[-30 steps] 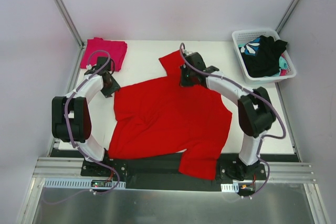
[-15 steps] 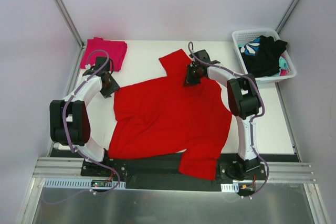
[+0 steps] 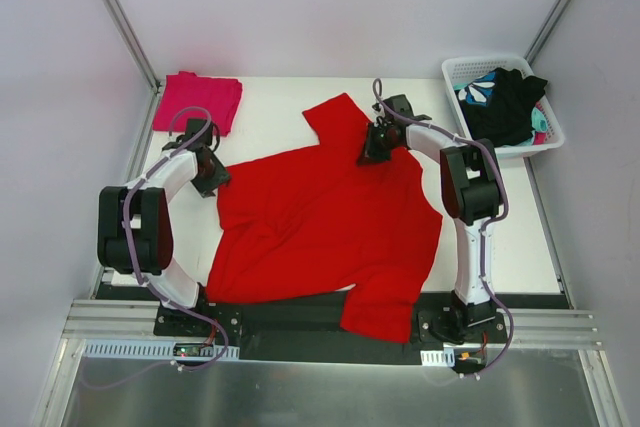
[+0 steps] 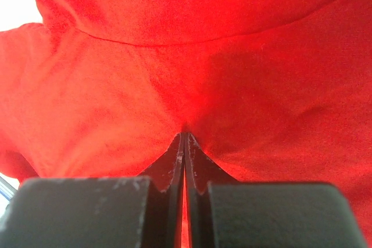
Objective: Fold and stack the t-shirts
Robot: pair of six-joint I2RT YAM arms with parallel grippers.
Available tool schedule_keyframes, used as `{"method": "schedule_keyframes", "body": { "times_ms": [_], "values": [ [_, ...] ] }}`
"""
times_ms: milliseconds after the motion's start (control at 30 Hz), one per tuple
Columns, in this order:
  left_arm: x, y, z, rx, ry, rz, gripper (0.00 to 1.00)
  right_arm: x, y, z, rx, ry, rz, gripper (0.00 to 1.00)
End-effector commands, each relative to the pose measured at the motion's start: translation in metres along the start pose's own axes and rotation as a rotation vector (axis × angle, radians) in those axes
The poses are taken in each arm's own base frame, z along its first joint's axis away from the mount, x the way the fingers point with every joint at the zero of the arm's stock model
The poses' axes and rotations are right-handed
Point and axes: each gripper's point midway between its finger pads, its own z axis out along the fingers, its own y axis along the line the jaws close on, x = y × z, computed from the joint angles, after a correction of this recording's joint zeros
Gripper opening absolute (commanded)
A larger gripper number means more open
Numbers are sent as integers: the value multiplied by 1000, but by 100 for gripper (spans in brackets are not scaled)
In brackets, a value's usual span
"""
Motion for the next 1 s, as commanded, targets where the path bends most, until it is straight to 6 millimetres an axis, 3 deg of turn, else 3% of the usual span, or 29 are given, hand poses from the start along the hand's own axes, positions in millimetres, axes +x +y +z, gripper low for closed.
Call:
{"method": "schedule_keyframes", "body": {
  "times_ms": [0, 400, 500, 533, 633, 767, 833, 867, 933, 967],
  "values": [
    [4, 5, 15, -20, -6, -19, 41, -1, 5, -16, -13, -6, -14, 1],
    [13, 5, 38, -22, 14, -37, 39, -3, 2, -15, -23, -5, -12, 1],
    [7, -3, 36, -12, -7, -35, 22, -3, 1, -15, -19, -6, -10, 1],
    [8, -10, 34, -2, -14, -19, 11, -4, 1, -15, -20, -7, -10, 1],
    [6, -36, 23, 25, -47, 27, 0, -4, -1, -14, -16, -8, -7, 1],
    [6, -82, 14, 43, -74, 109, 0, -4, -1, -14, -17, -6, -8, 1],
    [14, -95, 12, 17, -68, 162, 0, -3, -2, -13, -17, -2, -5, 1],
    [16, -115, 11, 23, -82, 204, 0, -4, -1, -14, -22, -3, -6, 1],
    [26, -126, 10, -11, -76, 264, 0, -4, -2, -14, -23, -4, -5, 1],
    [32, -144, 9, -10, -89, 298, 0, -4, -2, -14, -22, -2, -5, 1]
  ]
}}
